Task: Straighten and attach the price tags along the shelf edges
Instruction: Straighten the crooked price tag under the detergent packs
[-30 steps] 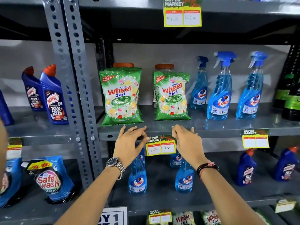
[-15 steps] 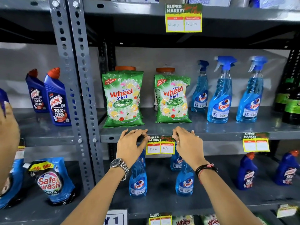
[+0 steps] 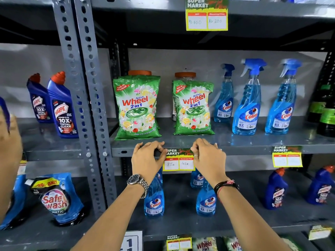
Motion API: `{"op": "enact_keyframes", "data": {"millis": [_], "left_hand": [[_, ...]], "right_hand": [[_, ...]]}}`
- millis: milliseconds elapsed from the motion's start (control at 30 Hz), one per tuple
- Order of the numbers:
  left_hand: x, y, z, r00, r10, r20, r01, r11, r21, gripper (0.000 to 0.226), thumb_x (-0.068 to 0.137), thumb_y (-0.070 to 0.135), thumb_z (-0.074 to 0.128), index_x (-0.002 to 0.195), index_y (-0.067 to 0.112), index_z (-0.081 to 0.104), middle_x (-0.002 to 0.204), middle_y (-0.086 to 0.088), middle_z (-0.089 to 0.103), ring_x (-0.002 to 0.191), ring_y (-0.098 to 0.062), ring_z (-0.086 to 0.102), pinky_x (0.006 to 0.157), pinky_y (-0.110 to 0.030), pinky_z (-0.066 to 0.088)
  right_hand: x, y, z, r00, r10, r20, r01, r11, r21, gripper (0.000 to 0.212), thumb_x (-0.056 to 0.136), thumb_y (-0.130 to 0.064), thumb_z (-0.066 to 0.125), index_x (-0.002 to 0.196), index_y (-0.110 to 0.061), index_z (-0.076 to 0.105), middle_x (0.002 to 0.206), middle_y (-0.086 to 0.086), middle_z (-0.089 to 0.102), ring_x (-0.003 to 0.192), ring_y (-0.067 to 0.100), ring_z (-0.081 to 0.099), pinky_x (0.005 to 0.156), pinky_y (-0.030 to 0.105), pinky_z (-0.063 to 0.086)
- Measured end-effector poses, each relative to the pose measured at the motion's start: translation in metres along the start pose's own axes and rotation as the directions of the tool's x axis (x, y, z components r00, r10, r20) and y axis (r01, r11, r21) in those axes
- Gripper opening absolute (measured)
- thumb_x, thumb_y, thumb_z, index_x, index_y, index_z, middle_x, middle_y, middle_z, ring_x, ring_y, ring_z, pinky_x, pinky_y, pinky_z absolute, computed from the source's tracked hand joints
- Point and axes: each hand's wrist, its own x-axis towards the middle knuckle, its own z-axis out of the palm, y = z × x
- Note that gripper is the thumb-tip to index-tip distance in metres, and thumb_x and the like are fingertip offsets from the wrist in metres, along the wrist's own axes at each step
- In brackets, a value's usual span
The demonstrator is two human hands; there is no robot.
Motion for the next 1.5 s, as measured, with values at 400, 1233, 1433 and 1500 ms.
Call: {"op": "enact_keyframes", "data": {"millis": [400, 1233, 1433, 1500], "left_hand": [[-0.001, -0.006, 0.0, 0.998, 0.047, 0.034, -0.047, 0.999, 0.015, 0.015, 0.085, 0.033, 0.061, 0.075, 0.025, 0.053, 0.1, 0.013, 0.072, 0.082, -0.009, 0.065, 0.103, -0.034, 0.038], [0.002, -0.009, -0.008, 0.996, 0.052, 0.07, -0.052, 0.999, 0.004, 0.014, 0.084, 0.024, 0.062, 0.076, 0.023, 0.051, 0.102, 0.017, 0.072, 0.078, -0.01, 0.066, 0.097, -0.033, 0.045], [0.002, -0.008, -0.006, 0.998, 0.05, 0.046, -0.051, 0.998, 0.023, 0.017, 0.084, 0.024, 0.061, 0.074, 0.023, 0.047, 0.1, 0.014, 0.073, 0.072, -0.013, 0.066, 0.096, -0.033, 0.045], [0.002, -0.006, -0.005, 0.999, 0.035, 0.04, -0.036, 0.999, 0.026, 0.02, 0.083, 0.024, 0.061, 0.072, 0.024, 0.044, 0.099, 0.014, 0.073, 0.073, -0.013, 0.066, 0.097, -0.034, 0.045]], "right_hand": [[-0.005, -0.007, 0.0, 0.999, -0.049, 0.021, 0.052, 0.984, -0.168, 0.031, 0.067, 0.005, 0.067, 0.086, -0.014, 0.052, 0.078, 0.002, 0.063, 0.058, 0.034, 0.061, 0.075, 0.056, 0.056], [-0.002, -0.014, 0.001, 0.998, -0.063, -0.028, 0.057, 0.982, -0.183, 0.03, 0.056, 0.004, 0.075, 0.075, -0.01, 0.056, 0.073, 0.006, 0.06, 0.044, 0.031, 0.053, 0.062, 0.06, 0.056], [0.0, -0.015, 0.004, 0.999, -0.02, -0.031, 0.015, 0.991, -0.134, 0.029, 0.055, 0.006, 0.075, 0.071, -0.008, 0.055, 0.074, 0.008, 0.06, 0.045, 0.026, 0.046, 0.061, 0.063, 0.055], [0.0, -0.013, 0.006, 0.999, -0.015, -0.047, 0.01, 0.993, -0.116, 0.024, 0.062, 0.004, 0.072, 0.074, -0.008, 0.055, 0.076, 0.008, 0.06, 0.048, 0.025, 0.042, 0.066, 0.064, 0.054]]}}
